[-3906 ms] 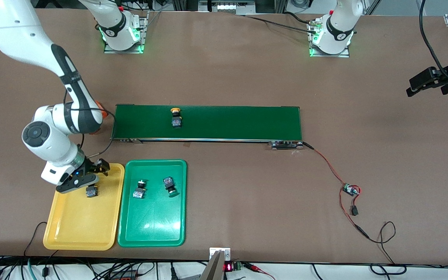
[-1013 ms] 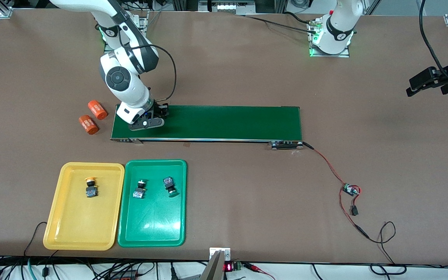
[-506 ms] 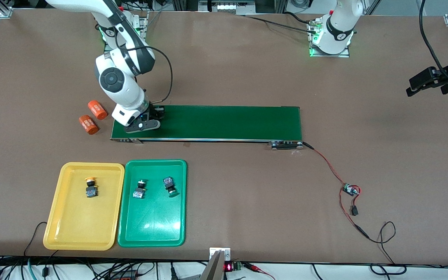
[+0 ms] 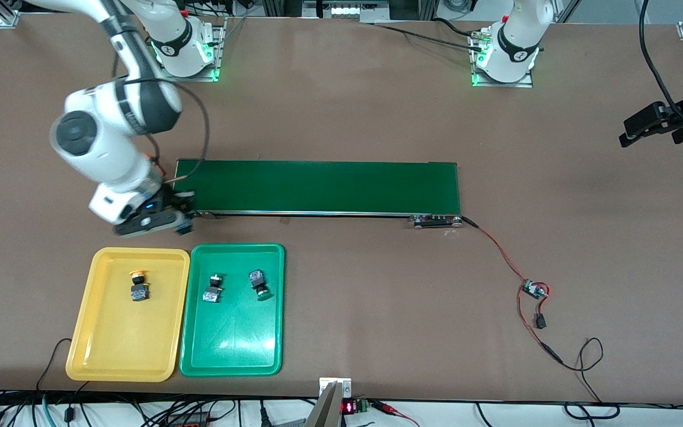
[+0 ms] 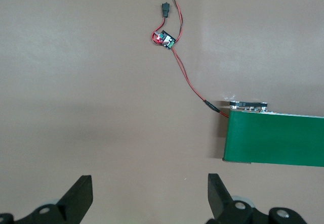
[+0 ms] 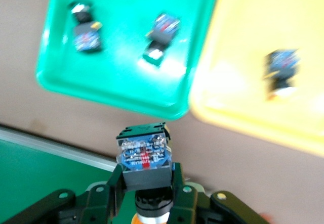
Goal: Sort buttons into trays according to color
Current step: 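Carry the yellow button to the yellow tray and lower it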
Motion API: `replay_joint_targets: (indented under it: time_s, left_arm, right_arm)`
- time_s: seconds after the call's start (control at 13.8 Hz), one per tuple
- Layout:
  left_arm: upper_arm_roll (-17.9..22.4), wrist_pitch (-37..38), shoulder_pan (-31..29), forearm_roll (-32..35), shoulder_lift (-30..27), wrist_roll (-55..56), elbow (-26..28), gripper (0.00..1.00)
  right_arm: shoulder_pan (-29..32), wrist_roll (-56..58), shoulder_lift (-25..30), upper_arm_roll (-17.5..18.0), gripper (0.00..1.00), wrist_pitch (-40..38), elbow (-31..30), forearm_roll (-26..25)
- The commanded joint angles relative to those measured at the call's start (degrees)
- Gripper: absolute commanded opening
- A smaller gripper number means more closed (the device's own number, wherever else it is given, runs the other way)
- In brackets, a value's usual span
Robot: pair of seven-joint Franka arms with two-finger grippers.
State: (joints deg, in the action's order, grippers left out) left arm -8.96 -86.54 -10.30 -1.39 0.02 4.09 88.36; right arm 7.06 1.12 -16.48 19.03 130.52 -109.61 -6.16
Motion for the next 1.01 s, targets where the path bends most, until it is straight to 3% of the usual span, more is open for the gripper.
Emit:
replay_joint_targets:
  time_s: [0.0, 0.29, 0.94]
  left_arm:
    - [-0.2, 0.5, -0.1, 0.2, -0.7, -0.8, 0.1, 1.00]
    - [-0.2, 0.4, -0.1, 0.2, -0.5, -0.8, 0.1, 1.00]
    - [-0.2, 0.4, 0.0, 0.2, -0.5, -0.8, 0.1, 1.00]
  right_arm:
    - [0.7, 6.9, -7.7, -2.8, 0.03, -1.2, 9.1, -1.3]
    - [0.8, 9.1, -15.8, -3.8, 0.05, -1.1, 17.7, -3.5]
    - [0.5, 8.7, -24.8, -6.6, 0.13, 2.0, 22.4, -4.1]
